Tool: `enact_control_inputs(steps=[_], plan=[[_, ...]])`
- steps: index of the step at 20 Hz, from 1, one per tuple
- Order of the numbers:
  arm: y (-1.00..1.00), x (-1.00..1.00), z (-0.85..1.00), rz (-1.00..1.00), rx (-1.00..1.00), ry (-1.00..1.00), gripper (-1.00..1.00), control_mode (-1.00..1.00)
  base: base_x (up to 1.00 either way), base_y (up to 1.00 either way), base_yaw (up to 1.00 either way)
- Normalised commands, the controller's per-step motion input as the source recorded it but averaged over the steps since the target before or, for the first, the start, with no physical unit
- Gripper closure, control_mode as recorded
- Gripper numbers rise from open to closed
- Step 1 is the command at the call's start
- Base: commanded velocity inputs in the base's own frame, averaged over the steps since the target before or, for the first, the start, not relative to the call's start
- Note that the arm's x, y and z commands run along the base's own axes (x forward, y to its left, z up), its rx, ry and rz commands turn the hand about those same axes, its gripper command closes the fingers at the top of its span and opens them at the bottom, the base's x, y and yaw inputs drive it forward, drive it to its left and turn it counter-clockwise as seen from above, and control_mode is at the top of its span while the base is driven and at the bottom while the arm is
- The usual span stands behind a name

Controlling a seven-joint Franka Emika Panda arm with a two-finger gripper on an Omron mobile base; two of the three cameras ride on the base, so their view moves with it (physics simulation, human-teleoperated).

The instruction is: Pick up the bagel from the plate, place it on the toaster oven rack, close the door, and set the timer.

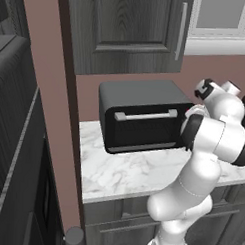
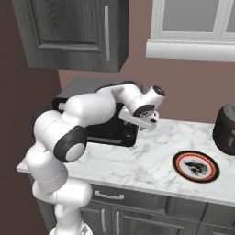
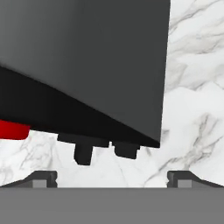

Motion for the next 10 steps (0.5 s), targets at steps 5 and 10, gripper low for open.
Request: enact_control_inputs(steps=[5, 10], plan=[[0.00, 0.07, 0.00, -0.02, 0.09, 0.00, -1.00, -1.00, 0.00, 0.00, 0.00], [0.00, 0.17, 0.00, -0.02, 0.06, -0.01, -1.00, -1.00, 0.00, 0.00, 0.00]])
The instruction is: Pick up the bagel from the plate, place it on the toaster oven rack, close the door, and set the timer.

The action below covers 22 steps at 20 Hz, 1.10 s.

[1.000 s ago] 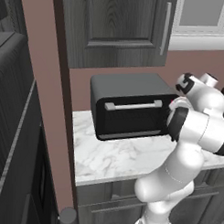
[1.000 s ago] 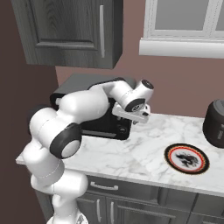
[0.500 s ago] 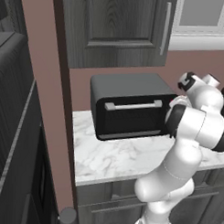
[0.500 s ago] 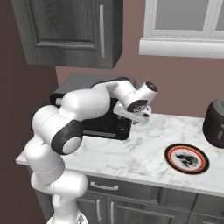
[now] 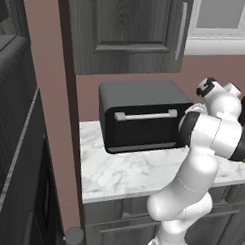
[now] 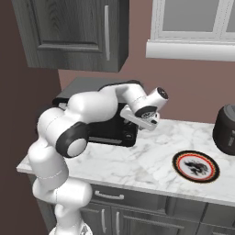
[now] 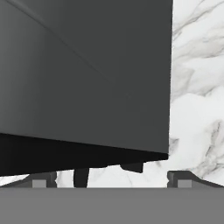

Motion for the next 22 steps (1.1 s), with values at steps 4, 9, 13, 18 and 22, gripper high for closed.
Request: enact_control_inputs(steps=[4, 9, 13, 18, 22], plan=[[0.01, 0.04, 0.00, 0.00, 0.03, -0.01, -1.00, -1.00, 0.00, 0.00, 0.00], [0.03, 0.05, -0.01, -0.01, 0.01, -0.01, -1.00, -1.00, 0.00, 0.00, 0.00], [0.10, 0.00, 0.00, 0.00, 0.01, -0.02, -1.00, -1.00, 0.00, 0.00, 0.00], [0.16, 0.04, -0.08, 0.00, 0.00, -0.01, -1.00, -1.00, 0.00, 0.00, 0.00], [0.01, 0.15, -0.16, -0.01, 0.00, 0.00, -1.00, -1.00, 0.00, 0.00, 0.00]])
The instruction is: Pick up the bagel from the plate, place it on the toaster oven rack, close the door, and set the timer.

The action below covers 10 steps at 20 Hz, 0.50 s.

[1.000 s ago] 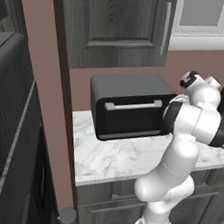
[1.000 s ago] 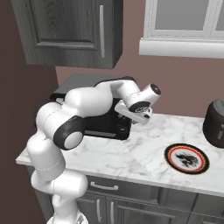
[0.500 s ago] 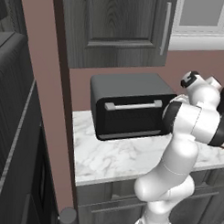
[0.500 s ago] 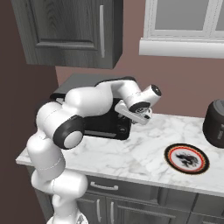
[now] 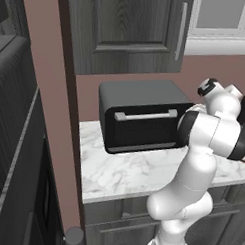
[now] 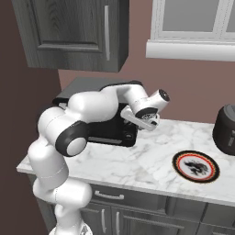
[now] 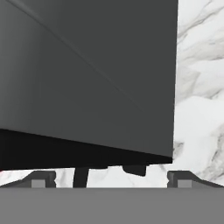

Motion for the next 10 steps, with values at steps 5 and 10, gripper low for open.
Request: enact_control_inputs(steps=[5, 10], plan=[[0.09, 0.20, -0.18, -0.02, 0.00, 0.00, -1.00, -1.00, 0.00, 0.00, 0.00], [0.18, 0.33, -0.22, -0.04, 0.00, 0.00, 1.00, -1.00, 0.00, 0.00, 0.00]])
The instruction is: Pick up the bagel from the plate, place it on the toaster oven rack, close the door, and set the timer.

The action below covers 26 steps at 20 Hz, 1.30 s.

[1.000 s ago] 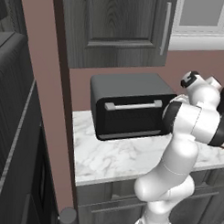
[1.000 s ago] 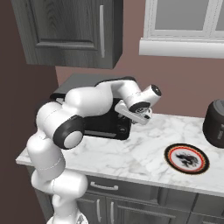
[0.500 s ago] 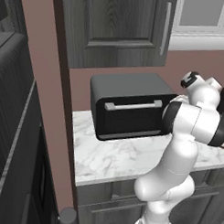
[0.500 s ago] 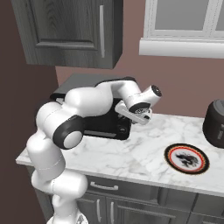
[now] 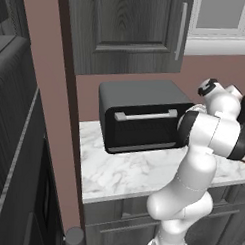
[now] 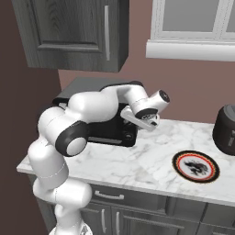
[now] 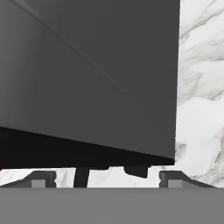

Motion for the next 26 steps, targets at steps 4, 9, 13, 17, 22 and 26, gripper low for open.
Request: enact_control_inputs(steps=[4, 9, 13, 17, 22, 26], plan=[[0.03, 0.48, -0.15, -0.04, 0.03, 0.00, 1.00, -1.00, 0.00, 0.00, 0.00], [-0.09, 0.46, -0.12, -0.04, 0.08, 0.00, 1.00, -1.00, 0.00, 0.00, 0.00], [-0.21, 0.42, -0.15, -0.04, 0.11, 0.00, 1.00, -1.00, 0.00, 0.00, 0.00], [-0.26, 0.39, -0.16, -0.03, 0.13, 0.00, 1.00, -1.00, 0.00, 0.00, 0.00], [-0.33, 0.26, -0.14, -0.03, 0.12, 0.00, 1.00, -1.00, 0.00, 0.00, 0.00], [-0.33, 0.11, -0.15, -0.04, 0.11, 0.00, 1.00, -1.00, 0.00, 0.00, 0.00]])
